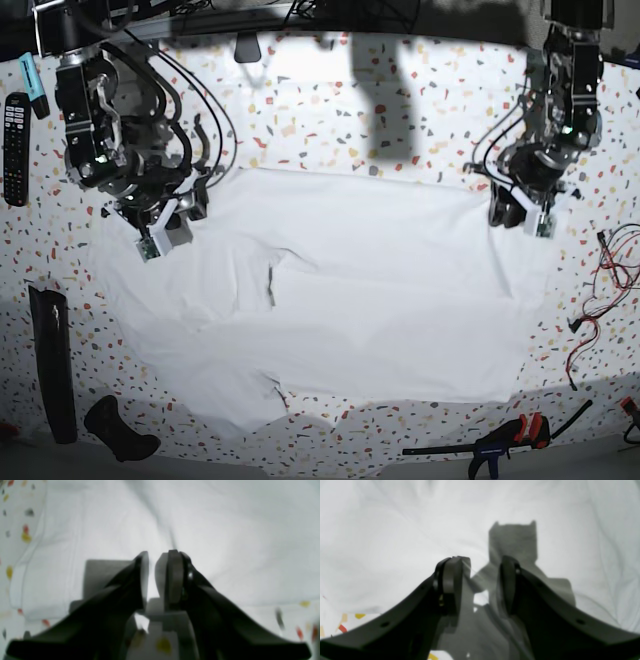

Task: Fold the T-shirt properly
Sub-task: 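Pull the shirt further toward the collar side and lift grippers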

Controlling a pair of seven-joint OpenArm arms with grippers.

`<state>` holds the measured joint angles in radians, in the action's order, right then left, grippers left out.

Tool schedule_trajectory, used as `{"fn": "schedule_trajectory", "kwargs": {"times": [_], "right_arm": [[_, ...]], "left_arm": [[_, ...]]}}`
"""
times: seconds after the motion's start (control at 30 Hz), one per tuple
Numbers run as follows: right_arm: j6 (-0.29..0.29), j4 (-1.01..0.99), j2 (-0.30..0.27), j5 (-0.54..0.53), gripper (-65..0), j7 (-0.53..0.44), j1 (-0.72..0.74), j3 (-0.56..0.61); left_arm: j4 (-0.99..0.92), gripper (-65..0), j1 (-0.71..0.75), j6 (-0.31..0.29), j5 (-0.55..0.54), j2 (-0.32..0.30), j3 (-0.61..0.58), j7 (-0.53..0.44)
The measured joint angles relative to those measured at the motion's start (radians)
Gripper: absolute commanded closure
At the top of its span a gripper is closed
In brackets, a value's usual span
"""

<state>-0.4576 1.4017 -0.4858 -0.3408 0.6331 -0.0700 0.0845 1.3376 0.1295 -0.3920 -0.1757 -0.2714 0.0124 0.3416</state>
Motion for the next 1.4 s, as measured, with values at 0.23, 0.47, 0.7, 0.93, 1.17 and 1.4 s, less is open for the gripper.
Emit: {"fn": "schedule_trajectory", "kwargs": {"times": [0.23, 0.47, 0.7, 0.93, 1.17, 1.4], "right_arm": [[0.0, 0.027, -0.013, -0.001, -25.7, -0.025, -0.049, -0.003], [0.002, 0.124, -0.062, -0.01, -25.7, -0.003, -0.162, -0.04], [-0.02, 0.162, -0.062, -0.026, -25.7, 0.019, -0.251, -0.158], [-0.038, 0.215, -0.072, -0.015, -25.7, 0.024, -0.336, -0.188], [-0.029, 0.273, -0.074, -0.003, -25.7, 0.025, -0.415, -0.191], [-0.026, 0.296, -0.076, -0.002, -25.7, 0.026, -0.457, -0.193]], "left_arm": [[0.098, -12.4, 0.102, 0.026, 0.0, 0.001, 0.0, 0.011], [0.224, -12.4, 0.235, 0.05, 0.029, 0.002, 0.0, 0.035], [0.353, -12.4, 0.373, 0.071, 0.048, 0.007, -0.006, 0.077], [0.452, -12.4, 0.485, 0.072, 0.053, 0.01, -0.009, 0.136], [0.497, -12.4, 0.554, 0.079, 0.057, 0.011, -0.01, 0.156], [0.509, -12.4, 0.588, 0.079, 0.06, 0.011, -0.01, 0.151]]}}
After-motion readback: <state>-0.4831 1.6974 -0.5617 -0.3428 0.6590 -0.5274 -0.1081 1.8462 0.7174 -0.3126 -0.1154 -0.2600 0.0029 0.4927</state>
